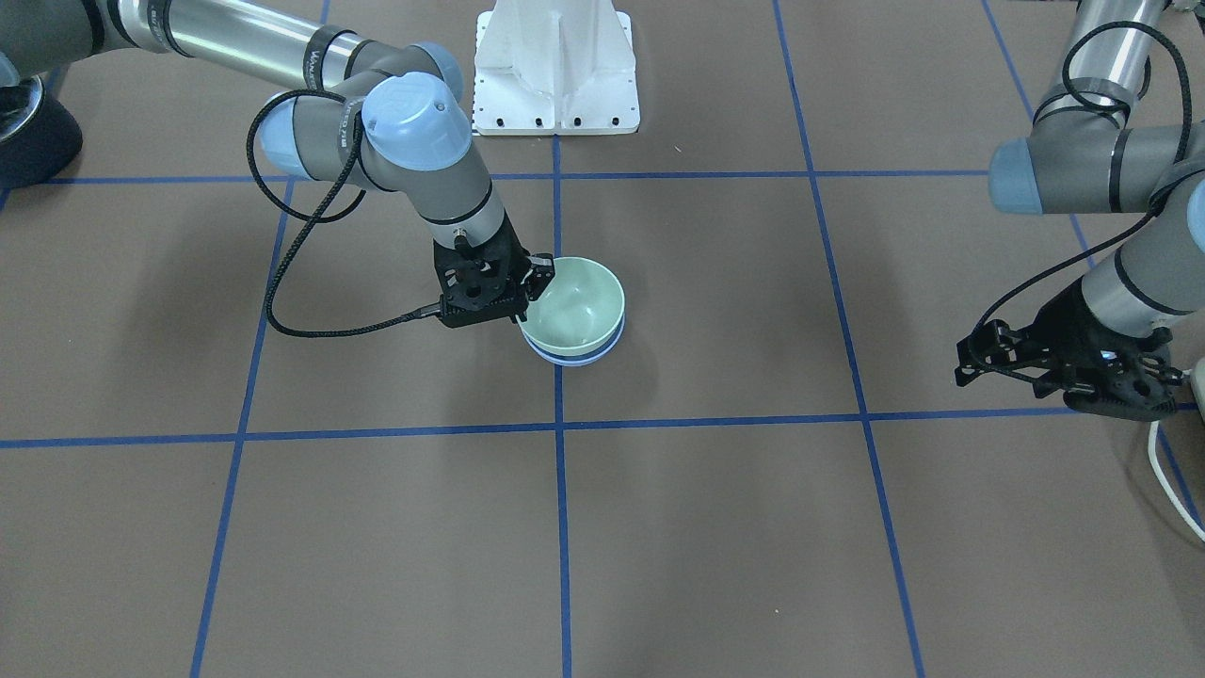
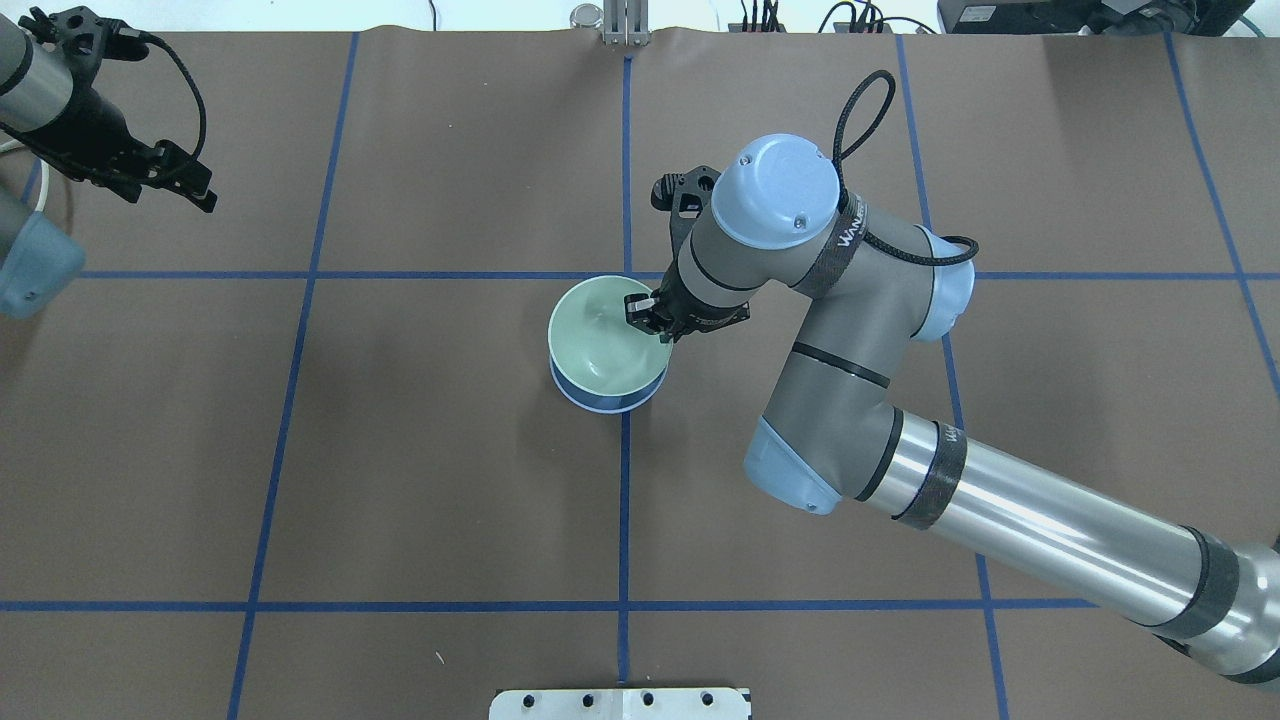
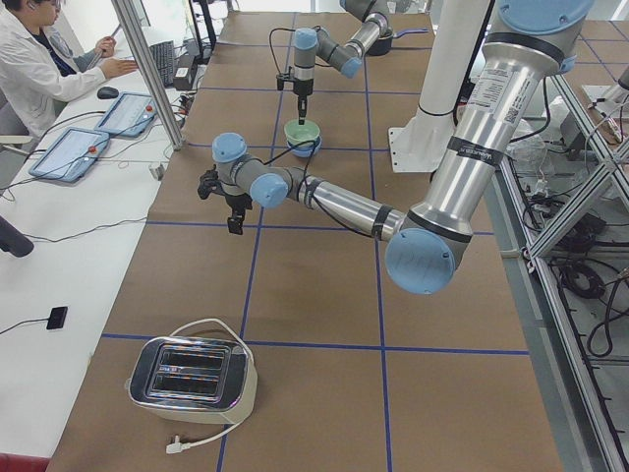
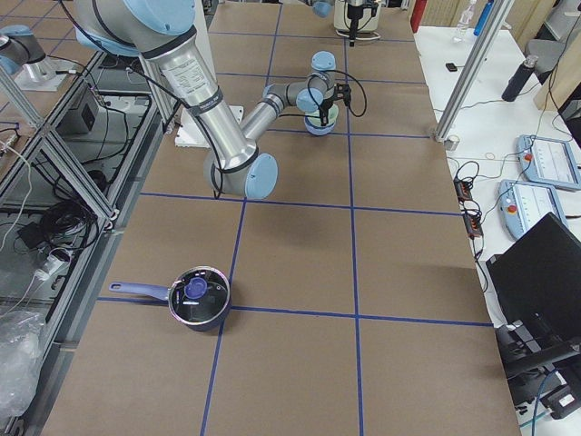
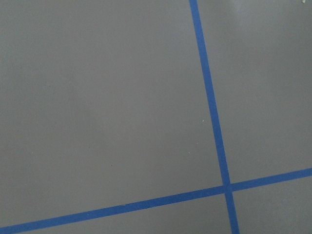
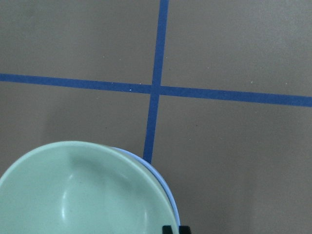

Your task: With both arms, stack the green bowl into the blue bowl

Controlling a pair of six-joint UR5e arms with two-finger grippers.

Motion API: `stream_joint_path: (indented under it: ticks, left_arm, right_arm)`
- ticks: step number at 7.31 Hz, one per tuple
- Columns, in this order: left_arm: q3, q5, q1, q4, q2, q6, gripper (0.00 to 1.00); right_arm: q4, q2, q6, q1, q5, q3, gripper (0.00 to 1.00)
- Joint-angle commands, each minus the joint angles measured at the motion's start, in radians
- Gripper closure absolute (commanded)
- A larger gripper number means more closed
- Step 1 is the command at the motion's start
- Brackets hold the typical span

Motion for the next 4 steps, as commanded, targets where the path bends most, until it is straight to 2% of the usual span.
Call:
stream_joint_path:
  ticks: [1, 2, 3, 4]
  left_arm:
    - [0.000, 0.000, 0.000, 0.001, 0.000, 0.000, 0.02]
    - [-0.002, 0.000, 0.000, -0.001, 0.000, -0.003, 0.02]
    - [-0.003, 0.000, 0.000, -0.001, 0.000, -0.005, 0.02]
    - [-0.003, 0.000, -0.001, -0.001, 0.000, -0.008, 0.02]
  right_arm:
    - [0.000, 0.002, 0.006, -0.004, 0.000, 0.000, 0.87]
    - [0.000, 0.002, 0.006, -0.006, 0.000, 0.000, 0.85]
    - [0.002, 0.000, 0.006, -0.004, -0.001, 0.000, 0.63]
    - [0.002, 0.000, 0.000, -0.004, -0.001, 0.000, 0.23]
